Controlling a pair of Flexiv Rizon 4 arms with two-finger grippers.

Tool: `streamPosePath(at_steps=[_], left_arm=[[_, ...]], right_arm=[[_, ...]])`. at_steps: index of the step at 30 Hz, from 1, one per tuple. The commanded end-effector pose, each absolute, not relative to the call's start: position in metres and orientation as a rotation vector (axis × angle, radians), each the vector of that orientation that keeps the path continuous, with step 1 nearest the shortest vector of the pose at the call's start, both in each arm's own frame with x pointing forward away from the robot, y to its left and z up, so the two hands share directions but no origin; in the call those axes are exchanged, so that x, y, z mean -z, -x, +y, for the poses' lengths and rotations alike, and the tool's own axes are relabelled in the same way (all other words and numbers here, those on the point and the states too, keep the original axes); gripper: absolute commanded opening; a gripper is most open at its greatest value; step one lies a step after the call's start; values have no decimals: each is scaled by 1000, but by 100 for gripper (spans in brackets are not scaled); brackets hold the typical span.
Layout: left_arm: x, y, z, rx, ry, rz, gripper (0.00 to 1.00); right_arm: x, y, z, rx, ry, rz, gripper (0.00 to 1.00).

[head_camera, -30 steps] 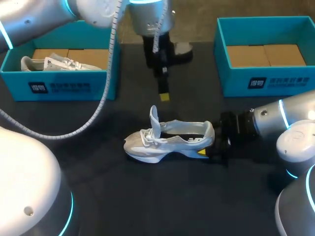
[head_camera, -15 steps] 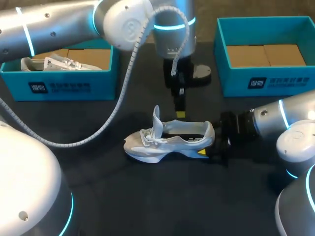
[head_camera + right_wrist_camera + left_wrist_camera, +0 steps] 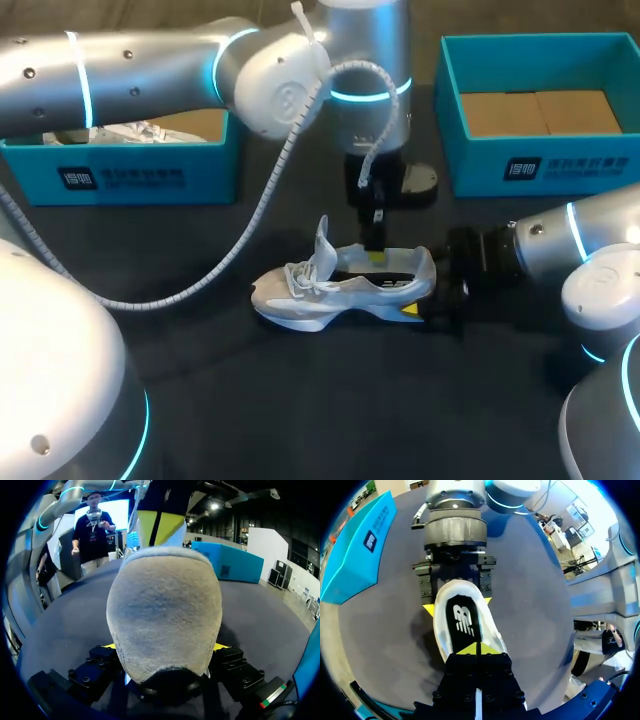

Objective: Take the shoe out of the shoebox, open the shoe tongue, remove and reinsert the insole, then place the shoe into the shoebox

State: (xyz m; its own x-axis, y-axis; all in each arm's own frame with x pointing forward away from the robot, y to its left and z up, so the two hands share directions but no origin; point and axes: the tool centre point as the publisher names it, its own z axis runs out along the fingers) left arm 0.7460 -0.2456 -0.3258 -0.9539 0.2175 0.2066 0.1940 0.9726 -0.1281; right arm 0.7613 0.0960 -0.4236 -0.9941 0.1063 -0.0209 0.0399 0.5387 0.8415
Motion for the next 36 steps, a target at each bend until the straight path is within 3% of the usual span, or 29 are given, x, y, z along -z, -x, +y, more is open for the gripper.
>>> streamPosePath(at_steps=[1, 26, 28, 31, 32, 36], left_arm=[[342, -748, -252, -132, 309, -2879, 0], [387, -735, -254, -108, 362, -2846, 0], [391, -735, -254, -88, 365, -2861, 12], [393, -733, -253, -93, 370, -2855, 15], [393, -732, -252, -102, 374, -2850, 24], [396, -732, -251, -103, 370, -2848, 32]], right_arm=[[424, -761, 98, -1464, -130, 2695, 0], [424, -761, 98, -1464, -130, 2695, 0], [424, -761, 98, -1464, -130, 2695, 0], [424, -761, 98, -1464, -130, 2695, 0], [424, -761, 98, -1464, -130, 2695, 0], [424, -761, 98, -1464, -130, 2695, 0]])
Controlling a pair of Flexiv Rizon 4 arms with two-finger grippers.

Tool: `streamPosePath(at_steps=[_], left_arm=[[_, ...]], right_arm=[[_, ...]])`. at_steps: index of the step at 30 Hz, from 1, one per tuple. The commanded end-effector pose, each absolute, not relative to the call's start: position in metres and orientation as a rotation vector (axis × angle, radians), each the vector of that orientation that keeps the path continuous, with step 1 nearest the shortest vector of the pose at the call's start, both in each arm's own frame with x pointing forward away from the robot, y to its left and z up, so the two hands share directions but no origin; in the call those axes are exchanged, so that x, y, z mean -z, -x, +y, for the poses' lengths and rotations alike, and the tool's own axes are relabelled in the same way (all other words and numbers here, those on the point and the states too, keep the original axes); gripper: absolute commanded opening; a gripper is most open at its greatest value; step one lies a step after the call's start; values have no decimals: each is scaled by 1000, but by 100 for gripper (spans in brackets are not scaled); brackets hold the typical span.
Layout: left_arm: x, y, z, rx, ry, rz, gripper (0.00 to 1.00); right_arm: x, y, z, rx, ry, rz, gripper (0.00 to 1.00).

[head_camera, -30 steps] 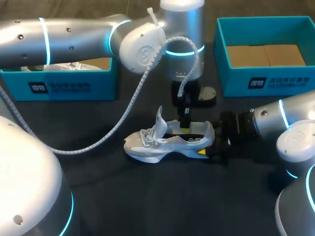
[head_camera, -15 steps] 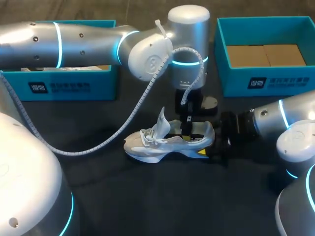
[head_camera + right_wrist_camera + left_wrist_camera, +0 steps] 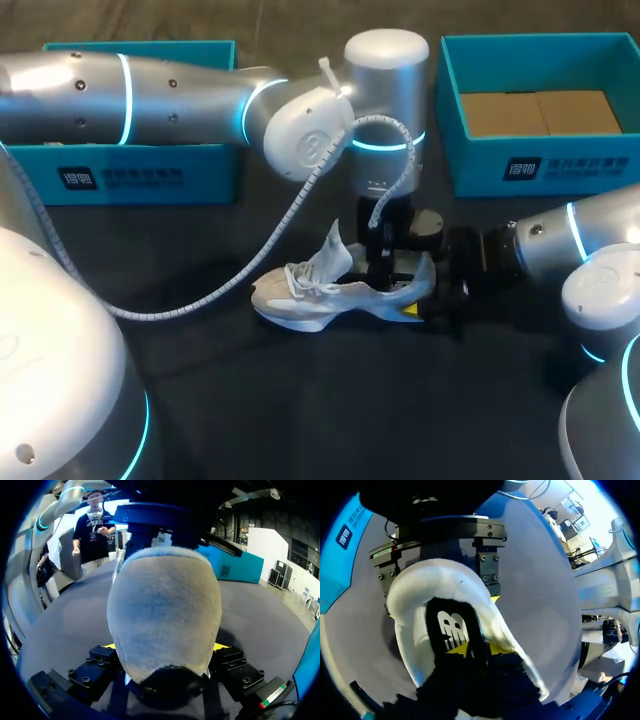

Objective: Take the shoe out of the shoebox, open the shoe tongue, remove and reinsert the insole, then place the shoe into the shoebox

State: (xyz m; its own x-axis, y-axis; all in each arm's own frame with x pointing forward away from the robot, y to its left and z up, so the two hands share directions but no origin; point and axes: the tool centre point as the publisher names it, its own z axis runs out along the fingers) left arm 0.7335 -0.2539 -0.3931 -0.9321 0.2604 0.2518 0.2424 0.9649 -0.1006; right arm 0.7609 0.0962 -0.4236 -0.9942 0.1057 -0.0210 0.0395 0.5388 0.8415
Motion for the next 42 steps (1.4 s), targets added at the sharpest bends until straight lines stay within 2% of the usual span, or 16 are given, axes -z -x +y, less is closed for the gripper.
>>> streamPosePath(at_steps=[1, 5, 10, 16, 26, 28, 30, 32, 42], left_arm=[[398, -732, -250, -100, 371, -2848, 32], [402, -731, -247, -89, 384, -2860, 35], [414, -731, -246, -86, 397, -2894, 45], [427, -736, -245, -113, 411, -2972, 47], [447, -748, -237, -84, 454, -3108, 34], [451, -750, -236, -70, 459, -3114, 29], [454, -752, -235, -52, 465, -3124, 22], [458, -754, -233, -35, 462, -3120, 0], [432, -758, -220, -48, 435, -3062, 0]], right_arm=[[424, -761, 98, -1464, -130, 2695, 0], [424, -761, 98, -1464, -130, 2695, 0], [424, -761, 98, -1464, -130, 2695, 0], [424, -761, 98, -1464, -130, 2695, 0], [424, -761, 98, -1464, -130, 2695, 0], [424, -761, 98, -1464, -130, 2695, 0], [424, -761, 98, -1464, -130, 2695, 0], [424, -761, 98, -1464, -130, 2695, 0], [424, -761, 98, -1464, -130, 2695, 0]])
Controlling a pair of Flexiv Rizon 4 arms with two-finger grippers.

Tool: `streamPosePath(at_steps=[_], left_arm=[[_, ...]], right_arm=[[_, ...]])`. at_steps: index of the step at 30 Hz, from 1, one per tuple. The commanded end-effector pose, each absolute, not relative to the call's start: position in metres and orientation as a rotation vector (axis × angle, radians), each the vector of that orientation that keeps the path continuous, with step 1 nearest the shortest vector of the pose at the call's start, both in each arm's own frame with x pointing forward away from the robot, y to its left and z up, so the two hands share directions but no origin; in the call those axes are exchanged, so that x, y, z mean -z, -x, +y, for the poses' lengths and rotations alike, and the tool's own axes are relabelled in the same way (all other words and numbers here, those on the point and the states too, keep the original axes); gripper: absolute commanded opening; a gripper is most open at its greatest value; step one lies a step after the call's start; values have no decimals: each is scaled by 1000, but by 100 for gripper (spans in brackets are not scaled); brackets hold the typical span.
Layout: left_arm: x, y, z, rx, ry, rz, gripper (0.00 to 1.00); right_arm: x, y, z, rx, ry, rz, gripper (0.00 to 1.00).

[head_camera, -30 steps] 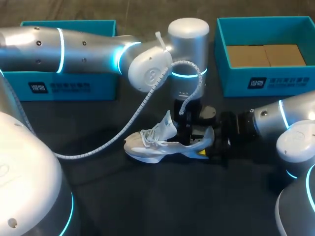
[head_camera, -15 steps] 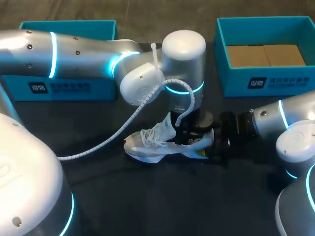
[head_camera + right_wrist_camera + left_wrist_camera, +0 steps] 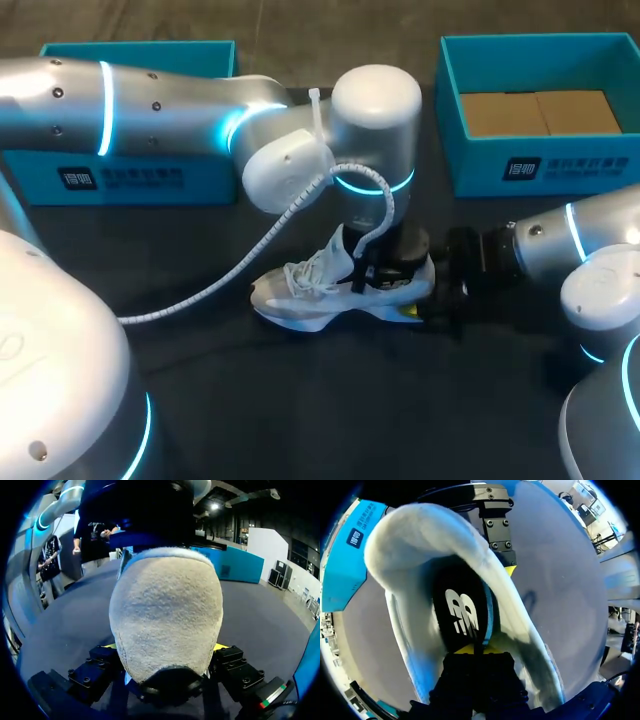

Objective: Take the shoe out of the shoebox, open the shoe tongue, remove and reinsert the insole, then place the shoe into the shoebox

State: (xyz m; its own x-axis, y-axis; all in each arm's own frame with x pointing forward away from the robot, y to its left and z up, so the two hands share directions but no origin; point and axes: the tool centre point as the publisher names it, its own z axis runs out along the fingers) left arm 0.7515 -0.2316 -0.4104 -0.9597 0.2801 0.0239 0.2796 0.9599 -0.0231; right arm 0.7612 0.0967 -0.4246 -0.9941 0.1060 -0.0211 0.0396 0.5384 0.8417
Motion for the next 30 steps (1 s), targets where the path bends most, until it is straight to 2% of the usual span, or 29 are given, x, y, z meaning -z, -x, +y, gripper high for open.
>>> streamPosePath(at_steps=[1, 30], left_arm=[[429, -758, -219, -48, 432, -3053, 0], [350, -750, -207, -295, 336, -2938, 0]], right_arm=[[424, -761, 98, -1464, -130, 2695, 0], [424, -761, 98, -1464, -130, 2695, 0]])
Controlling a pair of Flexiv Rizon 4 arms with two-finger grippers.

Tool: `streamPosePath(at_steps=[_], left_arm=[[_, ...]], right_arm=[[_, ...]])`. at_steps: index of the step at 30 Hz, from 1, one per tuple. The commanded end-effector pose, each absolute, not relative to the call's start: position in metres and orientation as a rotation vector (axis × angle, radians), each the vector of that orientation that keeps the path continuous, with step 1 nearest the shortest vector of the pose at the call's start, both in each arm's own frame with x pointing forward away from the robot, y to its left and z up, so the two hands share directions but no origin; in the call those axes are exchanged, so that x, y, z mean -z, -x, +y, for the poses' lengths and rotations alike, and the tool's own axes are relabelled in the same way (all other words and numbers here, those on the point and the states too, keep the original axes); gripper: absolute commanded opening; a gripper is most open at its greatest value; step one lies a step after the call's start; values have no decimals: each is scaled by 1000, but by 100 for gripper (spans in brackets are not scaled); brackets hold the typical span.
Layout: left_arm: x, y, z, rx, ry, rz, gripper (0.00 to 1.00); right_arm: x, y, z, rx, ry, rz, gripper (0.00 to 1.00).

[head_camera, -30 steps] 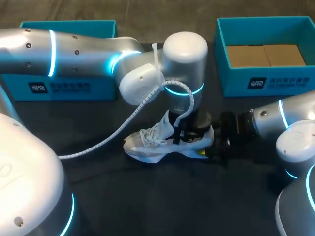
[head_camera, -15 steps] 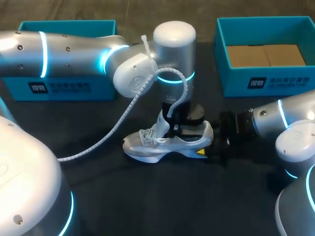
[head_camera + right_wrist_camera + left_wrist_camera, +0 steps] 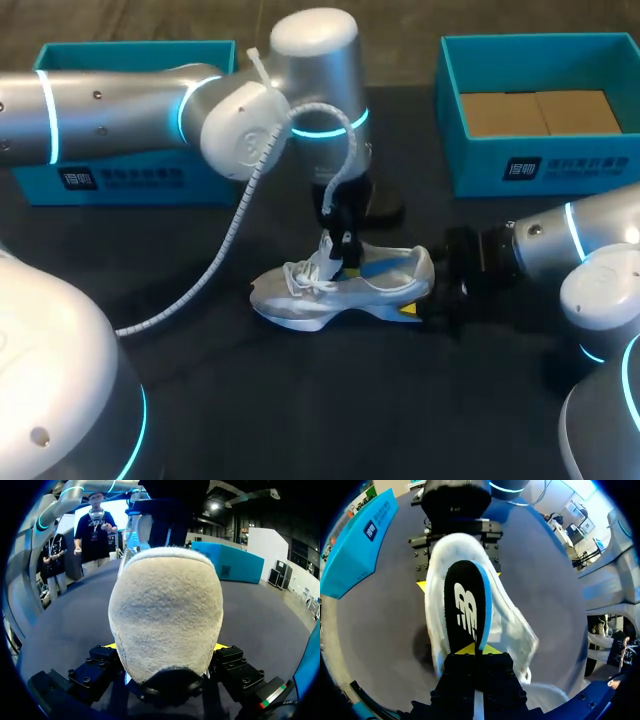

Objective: Take the shoe out of the shoebox, open the shoe tongue, remove and reinsert the insole, then place the shoe into the shoebox

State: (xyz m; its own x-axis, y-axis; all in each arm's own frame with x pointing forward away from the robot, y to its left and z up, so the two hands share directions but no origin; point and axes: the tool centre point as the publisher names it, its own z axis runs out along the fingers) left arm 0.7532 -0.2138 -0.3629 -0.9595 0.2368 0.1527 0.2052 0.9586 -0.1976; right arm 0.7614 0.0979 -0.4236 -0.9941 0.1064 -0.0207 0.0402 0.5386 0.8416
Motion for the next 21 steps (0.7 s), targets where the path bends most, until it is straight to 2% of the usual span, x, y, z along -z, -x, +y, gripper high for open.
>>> streamPosePath(at_steps=[1, 21], left_arm=[[347, -749, -209, -310, 336, -2934, 0], [309, -741, -260, -518, 338, -2859, 0]], right_arm=[[424, -761, 98, -1464, -130, 2695, 0], [424, -761, 98, -1464, -130, 2695, 0]])
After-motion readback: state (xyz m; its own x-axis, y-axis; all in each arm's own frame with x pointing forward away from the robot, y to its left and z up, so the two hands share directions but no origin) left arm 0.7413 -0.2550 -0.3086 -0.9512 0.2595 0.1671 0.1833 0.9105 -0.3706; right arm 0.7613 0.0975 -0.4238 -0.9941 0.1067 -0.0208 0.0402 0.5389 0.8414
